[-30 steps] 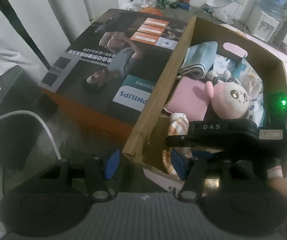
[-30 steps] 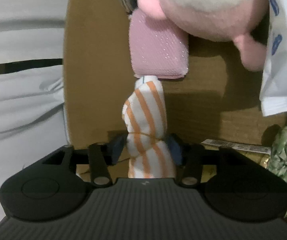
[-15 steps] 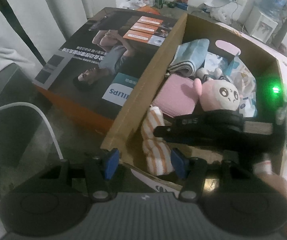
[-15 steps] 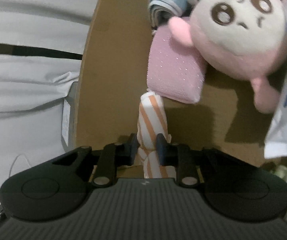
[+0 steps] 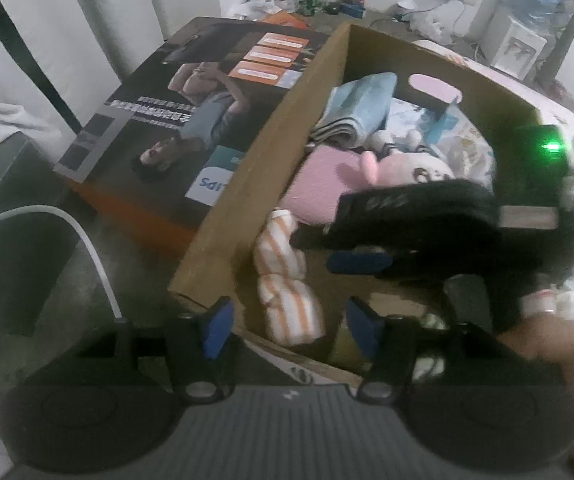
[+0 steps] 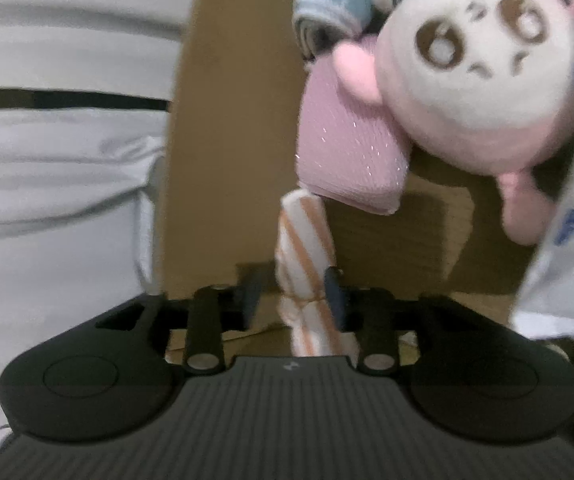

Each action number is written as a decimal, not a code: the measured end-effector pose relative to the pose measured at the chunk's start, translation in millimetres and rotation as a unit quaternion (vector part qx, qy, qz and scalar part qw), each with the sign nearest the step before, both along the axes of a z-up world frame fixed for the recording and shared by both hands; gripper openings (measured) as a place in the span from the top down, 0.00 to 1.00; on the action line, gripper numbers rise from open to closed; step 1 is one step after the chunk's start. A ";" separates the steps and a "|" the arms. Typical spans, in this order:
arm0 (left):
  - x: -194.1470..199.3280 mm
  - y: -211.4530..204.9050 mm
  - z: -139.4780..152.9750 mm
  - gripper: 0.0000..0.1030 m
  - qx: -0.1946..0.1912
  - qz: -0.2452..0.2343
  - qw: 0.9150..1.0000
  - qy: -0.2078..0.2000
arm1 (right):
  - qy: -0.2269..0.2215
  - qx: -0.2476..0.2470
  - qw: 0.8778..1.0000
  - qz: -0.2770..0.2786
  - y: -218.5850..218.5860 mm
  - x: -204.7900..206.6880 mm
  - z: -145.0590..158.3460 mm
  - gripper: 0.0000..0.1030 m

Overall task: Organize soft objects
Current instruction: 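Move both grippers back over the mat toward the white yogurt cup, then grasp the white yogurt cup with the left gripper and lift it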

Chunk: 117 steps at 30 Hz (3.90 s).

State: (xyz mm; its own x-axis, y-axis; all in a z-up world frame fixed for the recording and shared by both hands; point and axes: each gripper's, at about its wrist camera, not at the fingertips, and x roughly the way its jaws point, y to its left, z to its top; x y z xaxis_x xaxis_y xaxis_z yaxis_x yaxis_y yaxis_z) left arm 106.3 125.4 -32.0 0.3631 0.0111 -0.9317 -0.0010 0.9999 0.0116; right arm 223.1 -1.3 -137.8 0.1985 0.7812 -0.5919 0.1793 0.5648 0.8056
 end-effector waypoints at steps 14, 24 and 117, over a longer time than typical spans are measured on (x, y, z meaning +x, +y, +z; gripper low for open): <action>-34.2 -150.4 26.9 0.31 -0.102 -0.109 0.989 -0.007 | -0.075 0.118 0.980 -0.140 -228.9 -102.0 86.4 0.29; -79.4 -336.9 -8.1 0.31 -0.133 -0.234 0.963 0.015 | -0.049 0.011 0.951 -0.304 -434.9 -226.2 82.5 0.27; -73.2 -341.6 -152.7 0.38 -0.352 -0.050 0.921 0.161 | 0.094 0.027 0.940 -0.327 -481.8 -253.3 -60.0 0.39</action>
State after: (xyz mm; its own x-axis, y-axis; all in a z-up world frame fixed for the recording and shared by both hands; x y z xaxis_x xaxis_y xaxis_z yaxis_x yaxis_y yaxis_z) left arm 33.1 -216.2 -184.7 0.0336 -0.6552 -0.7547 -0.0180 0.7546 -0.6559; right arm -30.2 -483.1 -197.8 0.5432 0.5582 -0.6271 0.6159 0.2427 0.7495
